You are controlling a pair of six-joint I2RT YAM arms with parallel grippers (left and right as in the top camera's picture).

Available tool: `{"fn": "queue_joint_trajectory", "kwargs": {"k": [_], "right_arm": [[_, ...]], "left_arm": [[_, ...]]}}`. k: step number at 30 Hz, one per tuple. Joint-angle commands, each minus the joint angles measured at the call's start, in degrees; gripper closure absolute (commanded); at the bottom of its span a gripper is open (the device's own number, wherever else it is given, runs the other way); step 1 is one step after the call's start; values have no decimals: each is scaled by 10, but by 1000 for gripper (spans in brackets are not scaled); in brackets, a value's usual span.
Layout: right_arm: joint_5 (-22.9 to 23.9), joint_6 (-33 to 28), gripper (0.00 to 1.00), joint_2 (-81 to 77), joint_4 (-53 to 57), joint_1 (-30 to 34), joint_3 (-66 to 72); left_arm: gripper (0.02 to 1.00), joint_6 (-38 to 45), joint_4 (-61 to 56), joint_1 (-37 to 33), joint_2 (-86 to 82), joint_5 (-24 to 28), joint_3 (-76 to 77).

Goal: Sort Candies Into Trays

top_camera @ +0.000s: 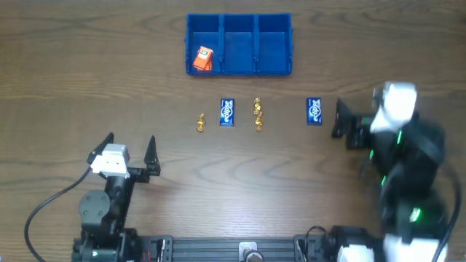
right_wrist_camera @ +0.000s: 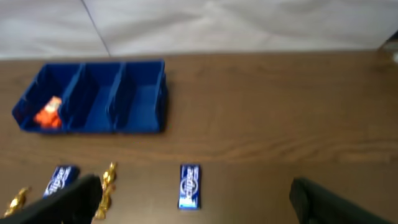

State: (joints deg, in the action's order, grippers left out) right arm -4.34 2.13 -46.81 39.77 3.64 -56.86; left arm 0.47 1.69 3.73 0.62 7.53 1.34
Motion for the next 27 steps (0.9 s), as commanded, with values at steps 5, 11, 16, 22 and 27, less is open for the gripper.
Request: {"fn": "queue_joint_trajectory", "kwargs": {"k": [5, 11, 16, 22, 27], "right_arm": [[-5, -11, 1, -388, 230, -18, -280], [-4, -4, 1, -555, 233, -56, -285], [1, 24, 1, -639, 225, -75, -285], [6, 26, 1, -688, 209, -80, -285], [29, 34, 1, -718, 196, -80, -285]], "left_arm": [[20, 9, 21, -4, -4, 9, -11], [23, 9, 21, -4, -4, 9, -11], [20, 9, 21, -4, -4, 9, -11], [20, 9, 21, -4, -4, 9, -11], [20, 9, 21, -4, -4, 9, -11]]}}
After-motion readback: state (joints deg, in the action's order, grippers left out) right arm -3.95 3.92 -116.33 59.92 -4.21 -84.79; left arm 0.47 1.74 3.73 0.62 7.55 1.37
